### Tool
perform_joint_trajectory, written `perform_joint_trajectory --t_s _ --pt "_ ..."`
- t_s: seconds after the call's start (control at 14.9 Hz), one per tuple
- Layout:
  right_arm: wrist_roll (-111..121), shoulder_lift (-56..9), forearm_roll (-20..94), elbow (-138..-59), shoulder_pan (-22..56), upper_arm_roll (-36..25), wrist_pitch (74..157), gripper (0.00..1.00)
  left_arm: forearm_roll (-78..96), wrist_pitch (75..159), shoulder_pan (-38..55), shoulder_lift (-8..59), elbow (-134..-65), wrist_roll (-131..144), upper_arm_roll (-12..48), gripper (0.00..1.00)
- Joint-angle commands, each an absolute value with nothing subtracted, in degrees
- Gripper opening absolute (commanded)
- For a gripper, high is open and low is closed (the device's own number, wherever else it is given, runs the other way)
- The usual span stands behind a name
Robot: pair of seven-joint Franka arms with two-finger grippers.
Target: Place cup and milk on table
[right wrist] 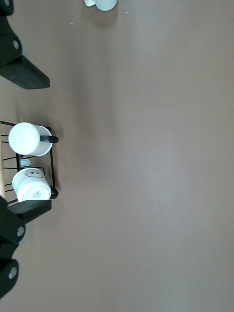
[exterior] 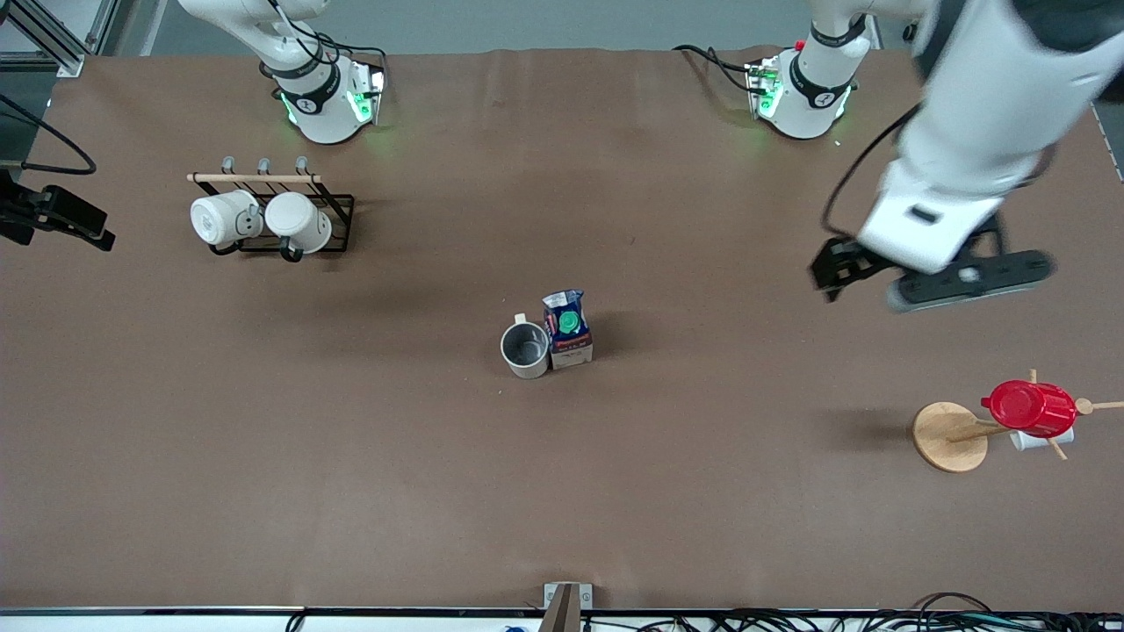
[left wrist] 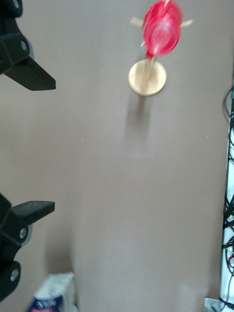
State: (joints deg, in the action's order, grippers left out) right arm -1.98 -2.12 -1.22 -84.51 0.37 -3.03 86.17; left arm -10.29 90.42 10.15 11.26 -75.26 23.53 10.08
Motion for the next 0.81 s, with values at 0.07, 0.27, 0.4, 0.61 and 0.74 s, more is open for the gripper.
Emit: perform_joint_trajectory --t_s 0.07,0.27,0.4,0.61,0.74 --pt "-1.05 -2.11 1.49 -84.29 -0.97 -2.81 85.52 1.00 -4.67 90.18 3.17 2.48 -83.91 11.01 10.03 1.00" --pt "-1.14 -2.11 1.49 -84.20 -0.79 -2.81 85.61 1.00 -0.28 90.35 3.51 -5.16 -93.22 5.11 3.98 1.00" --pt "-1.41 -2.11 1.58 -84.20 -0.79 -2.81 85.61 1.00 0.88 90.09 3.43 -8.25 -96.40 2.64 2.55 1.00" --pt "-1.49 -2.11 1.58 -84.20 -0.79 -2.81 85.61 1.00 0.88 88.51 3.52 -9.84 -98.00 3.25 2.55 1.00" --pt "-1.49 -2.11 1.58 -84.20 -0.79 -2.81 85.61 1.00 0.88 88.24 3.69 -9.76 -97.65 2.55 2.46 1.00"
